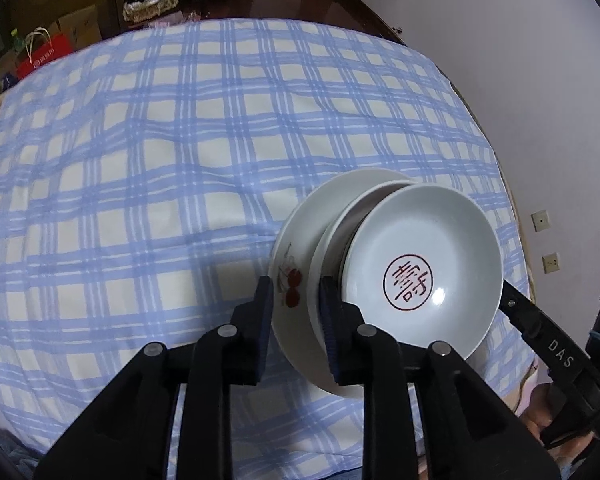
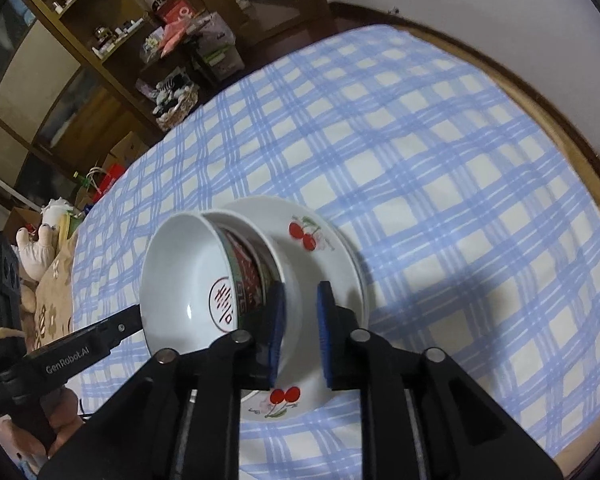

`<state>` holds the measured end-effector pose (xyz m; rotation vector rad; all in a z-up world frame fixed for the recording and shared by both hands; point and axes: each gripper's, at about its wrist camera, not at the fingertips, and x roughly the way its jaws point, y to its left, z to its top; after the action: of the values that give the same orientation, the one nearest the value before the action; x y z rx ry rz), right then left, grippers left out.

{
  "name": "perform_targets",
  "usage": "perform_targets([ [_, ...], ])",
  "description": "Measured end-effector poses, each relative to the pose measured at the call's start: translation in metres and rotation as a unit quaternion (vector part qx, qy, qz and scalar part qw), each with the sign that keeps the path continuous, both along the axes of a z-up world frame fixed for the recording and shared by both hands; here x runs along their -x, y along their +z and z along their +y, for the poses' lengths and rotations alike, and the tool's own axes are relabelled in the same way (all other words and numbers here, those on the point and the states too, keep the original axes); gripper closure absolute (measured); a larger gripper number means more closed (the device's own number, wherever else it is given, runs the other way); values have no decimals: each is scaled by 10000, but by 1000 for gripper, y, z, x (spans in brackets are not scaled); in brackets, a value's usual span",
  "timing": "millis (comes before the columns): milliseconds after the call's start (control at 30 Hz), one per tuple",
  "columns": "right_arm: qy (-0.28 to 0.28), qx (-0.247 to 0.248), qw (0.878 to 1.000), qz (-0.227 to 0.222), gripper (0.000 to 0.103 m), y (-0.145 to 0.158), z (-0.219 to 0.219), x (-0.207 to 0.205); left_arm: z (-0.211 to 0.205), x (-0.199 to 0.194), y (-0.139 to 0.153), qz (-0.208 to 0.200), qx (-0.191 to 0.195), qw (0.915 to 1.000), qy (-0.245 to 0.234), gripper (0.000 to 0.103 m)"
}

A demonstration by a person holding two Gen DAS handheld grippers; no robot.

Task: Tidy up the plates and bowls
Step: 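Lower the bowl stack onto the center of the cherry plates, then open both tools and pull back from the stacked dishes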

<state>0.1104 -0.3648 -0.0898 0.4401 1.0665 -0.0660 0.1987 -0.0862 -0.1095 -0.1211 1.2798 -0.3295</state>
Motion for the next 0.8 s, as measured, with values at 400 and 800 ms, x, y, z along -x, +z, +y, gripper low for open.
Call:
perform_targets([
  [400, -113, 338, 9992, -166, 63, 18, -4, 14, 11, 12, 40, -840, -671, 9941, 114, 48],
  [800, 239, 648, 9920, -1060, 18, 72, 14, 59, 39, 72, 85, -1586, -860, 9829, 371, 11],
])
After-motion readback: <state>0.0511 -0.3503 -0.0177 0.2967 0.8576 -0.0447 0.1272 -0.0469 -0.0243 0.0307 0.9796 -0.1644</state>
